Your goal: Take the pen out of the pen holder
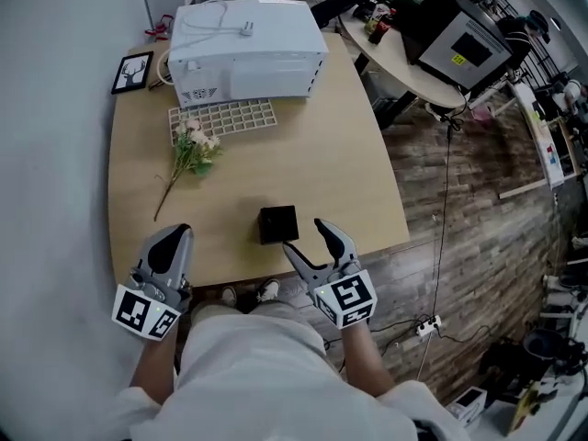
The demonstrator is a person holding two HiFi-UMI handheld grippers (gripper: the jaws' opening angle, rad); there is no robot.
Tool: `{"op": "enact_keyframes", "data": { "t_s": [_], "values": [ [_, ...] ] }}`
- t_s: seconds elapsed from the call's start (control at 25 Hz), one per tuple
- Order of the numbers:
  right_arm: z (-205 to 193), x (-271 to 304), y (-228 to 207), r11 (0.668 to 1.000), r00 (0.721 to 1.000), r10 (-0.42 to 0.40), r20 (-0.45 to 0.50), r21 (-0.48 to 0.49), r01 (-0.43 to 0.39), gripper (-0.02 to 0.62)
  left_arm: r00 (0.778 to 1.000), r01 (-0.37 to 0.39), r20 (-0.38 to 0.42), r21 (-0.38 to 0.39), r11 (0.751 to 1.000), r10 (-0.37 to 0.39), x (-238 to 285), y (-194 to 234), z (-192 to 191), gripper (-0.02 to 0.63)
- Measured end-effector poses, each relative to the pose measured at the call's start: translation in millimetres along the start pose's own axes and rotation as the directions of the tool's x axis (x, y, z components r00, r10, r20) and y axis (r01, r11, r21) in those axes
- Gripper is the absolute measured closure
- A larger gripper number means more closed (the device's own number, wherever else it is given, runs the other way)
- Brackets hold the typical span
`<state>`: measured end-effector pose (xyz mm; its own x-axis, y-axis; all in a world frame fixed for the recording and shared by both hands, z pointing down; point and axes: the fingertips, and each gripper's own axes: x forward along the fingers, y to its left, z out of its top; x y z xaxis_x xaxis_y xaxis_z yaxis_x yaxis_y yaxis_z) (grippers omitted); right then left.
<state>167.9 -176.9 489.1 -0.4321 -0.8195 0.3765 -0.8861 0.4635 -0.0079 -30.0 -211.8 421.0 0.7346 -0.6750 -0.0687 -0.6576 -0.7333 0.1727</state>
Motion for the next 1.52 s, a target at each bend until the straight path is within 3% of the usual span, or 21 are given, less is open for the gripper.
{"op": "enact_keyframes", "data": {
  "t_s": [0.2,0.44,0.88,1.16,1.4,1.52],
  "values": [
    [-32.5,40.0,0.6,0.995,0.993,0.095,-0.075,-0.013,-0.097,0.322,0.998,-0.060,-0.028,0.002,0.998,0.060,-16.0,0.5,-6.8,0.592],
    [-48.2,73.5,-2.9,0.987,0.980,0.138,-0.145,-0.065,-0.149,0.339,0.993,-0.103,-0.051,-0.002,0.995,0.103,-30.2,-0.1,-10.6,0.592],
    [-72.6,119.5,2.9,0.978,0.950,0.202,-0.239,-0.004,-0.209,0.377,0.987,-0.146,-0.060,0.005,0.989,0.146,-41.4,8.5,-5.1,0.592],
    [-79.8,130.3,0.5,0.979,0.931,0.194,-0.309,0.005,-0.202,0.439,0.980,-0.192,-0.062,-0.005,0.981,0.191,-52.3,16.7,-2.0,0.592],
    [-88.9,135.6,9.7,0.963,0.895,0.189,-0.403,-0.104,-0.250,0.451,0.968,-0.245,-0.052,0.000,0.969,0.245,-65.2,23.3,3.8,0.592],
    [-89.7,134.2,9.8,0.963,0.889,0.193,-0.416,-0.094,-0.253,0.451,0.962,-0.269,-0.046,-0.004,0.963,0.269,-73.3,24.4,3.6,0.592]
  ]
}}
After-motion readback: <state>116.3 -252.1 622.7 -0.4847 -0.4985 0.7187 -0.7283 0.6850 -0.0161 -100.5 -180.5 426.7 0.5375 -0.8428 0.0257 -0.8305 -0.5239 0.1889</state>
